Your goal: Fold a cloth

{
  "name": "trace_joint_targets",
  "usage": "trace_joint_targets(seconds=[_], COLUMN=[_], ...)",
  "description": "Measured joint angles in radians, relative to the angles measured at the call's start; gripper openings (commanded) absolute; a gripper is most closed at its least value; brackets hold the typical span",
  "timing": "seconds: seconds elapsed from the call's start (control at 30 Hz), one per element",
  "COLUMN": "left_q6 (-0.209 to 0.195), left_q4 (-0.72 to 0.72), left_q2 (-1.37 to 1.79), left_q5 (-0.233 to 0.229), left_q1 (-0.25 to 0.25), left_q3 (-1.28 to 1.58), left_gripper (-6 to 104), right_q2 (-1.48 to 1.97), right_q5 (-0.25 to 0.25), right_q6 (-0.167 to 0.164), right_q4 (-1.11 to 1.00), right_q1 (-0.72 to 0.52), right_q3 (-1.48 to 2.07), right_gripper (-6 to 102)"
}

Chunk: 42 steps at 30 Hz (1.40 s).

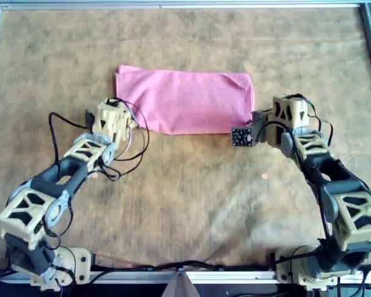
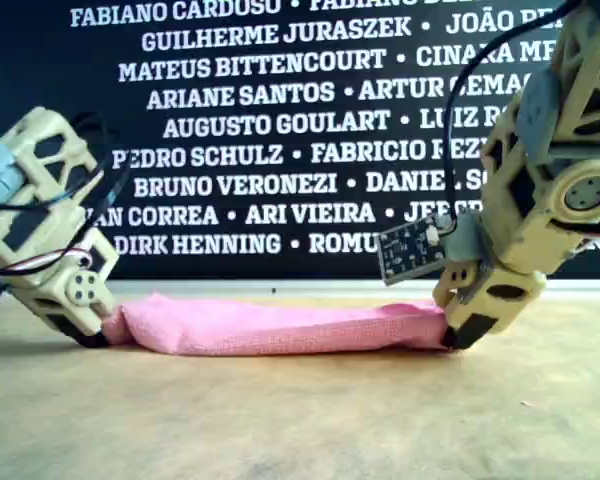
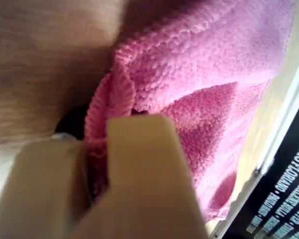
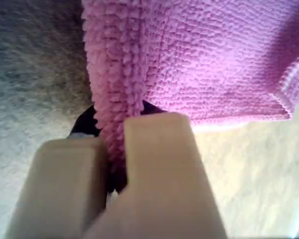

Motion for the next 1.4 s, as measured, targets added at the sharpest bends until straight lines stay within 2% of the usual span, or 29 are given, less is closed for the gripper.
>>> trace_joint_targets(seconds=[0.6,1.13,1.3,1.4], left_q6=[0.000,0.000,0.000,0.000], left_q4=[0.002,0.002,0.002,0.002], left_q2=[0.517,0.548,0.548,0.548], left_q5=[0.006,0.008,0.008,0.008], left_q1=[-0.002,-0.008,-0.009,-0.011], left_q3=[0.402,0.578,0.627,0.640], left_gripper=[1,1,3,9], right_q2=[0.330,0.425,0.425,0.425], right_q5=[0.000,0.000,-0.011,-0.012], right_q6=[0.000,0.000,0.000,0.005], right_q4=[0.000,0.000,0.000,0.000], right_q1=[0.008,0.008,0.009,0.009], right_q3=[0.321,0.443,0.446,0.446], right_gripper=[2,2,3,8])
